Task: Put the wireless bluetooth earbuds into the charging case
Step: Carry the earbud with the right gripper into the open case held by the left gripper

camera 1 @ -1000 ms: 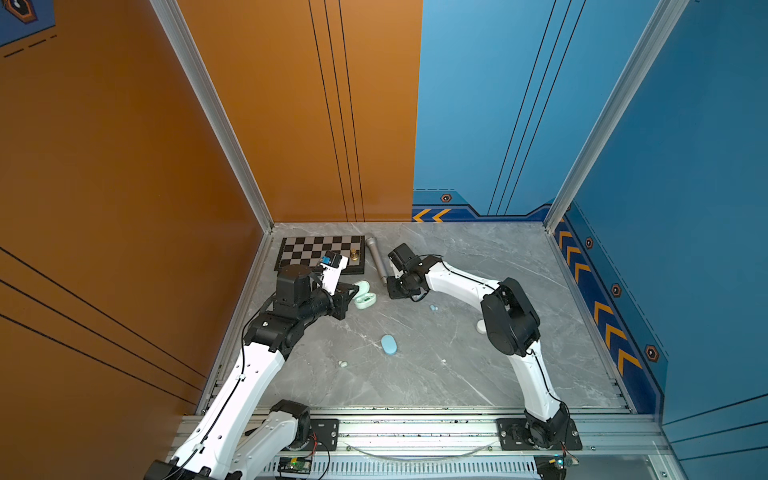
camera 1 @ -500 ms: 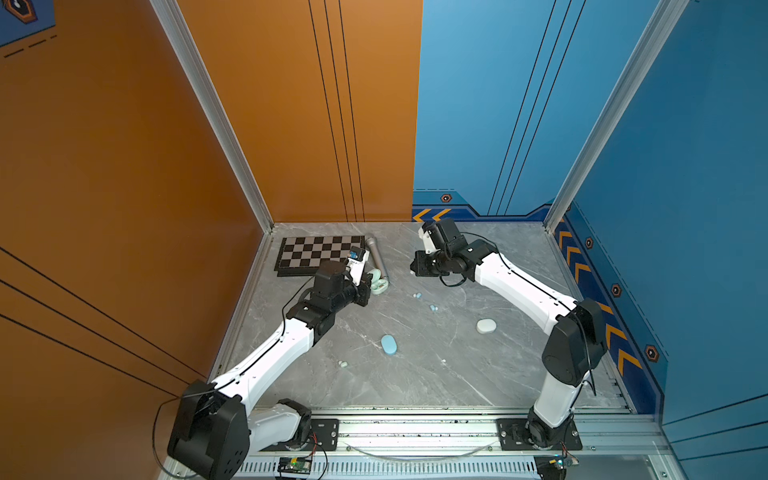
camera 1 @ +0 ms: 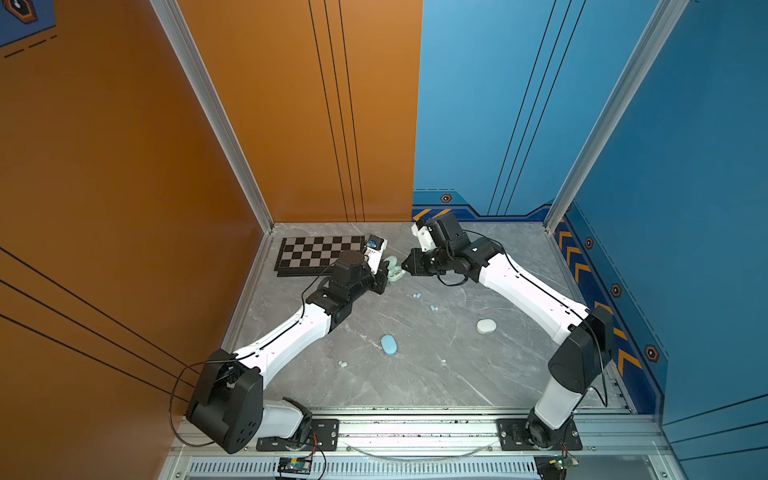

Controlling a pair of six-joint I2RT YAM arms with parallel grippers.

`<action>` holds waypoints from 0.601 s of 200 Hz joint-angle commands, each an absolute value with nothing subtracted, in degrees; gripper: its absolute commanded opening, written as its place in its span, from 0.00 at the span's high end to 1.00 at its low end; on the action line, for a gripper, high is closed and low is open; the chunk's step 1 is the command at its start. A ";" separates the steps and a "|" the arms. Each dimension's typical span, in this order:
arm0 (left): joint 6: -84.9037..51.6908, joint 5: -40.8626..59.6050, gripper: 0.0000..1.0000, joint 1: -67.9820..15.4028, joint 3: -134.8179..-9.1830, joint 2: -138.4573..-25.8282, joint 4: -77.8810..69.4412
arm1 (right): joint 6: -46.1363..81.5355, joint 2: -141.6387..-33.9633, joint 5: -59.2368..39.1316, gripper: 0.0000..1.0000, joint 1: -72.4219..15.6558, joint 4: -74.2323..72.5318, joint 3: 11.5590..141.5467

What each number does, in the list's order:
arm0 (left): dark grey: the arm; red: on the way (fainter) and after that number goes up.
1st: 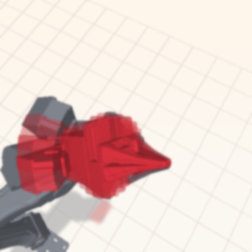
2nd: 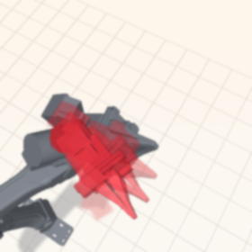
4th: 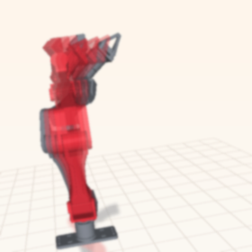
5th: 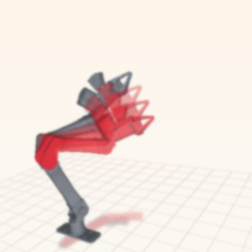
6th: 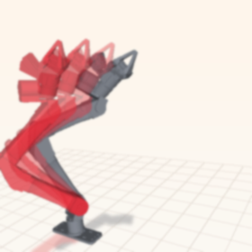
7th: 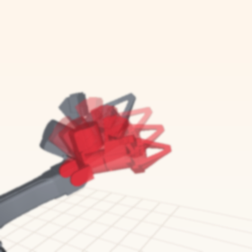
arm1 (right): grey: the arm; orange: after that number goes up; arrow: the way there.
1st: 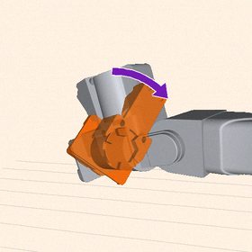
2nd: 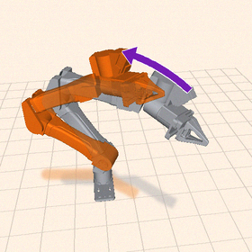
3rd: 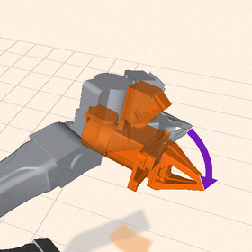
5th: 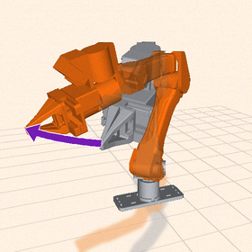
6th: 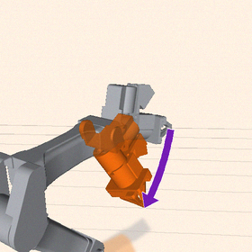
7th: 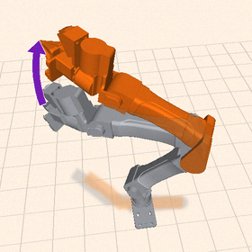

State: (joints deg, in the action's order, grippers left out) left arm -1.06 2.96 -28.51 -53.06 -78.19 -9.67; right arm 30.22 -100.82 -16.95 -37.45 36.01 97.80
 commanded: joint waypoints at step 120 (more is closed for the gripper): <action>-0.06 1.31 1.00 -29.37 -55.68 -77.81 -10.80 | 31.11 -106.68 -18.11 0.87 -39.54 37.35 104.48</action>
State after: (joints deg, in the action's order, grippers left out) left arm -0.89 2.52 -28.95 -53.39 -78.35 -9.67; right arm 30.52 -105.78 -18.02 -39.09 36.47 102.39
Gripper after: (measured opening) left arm 0.110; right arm 0.159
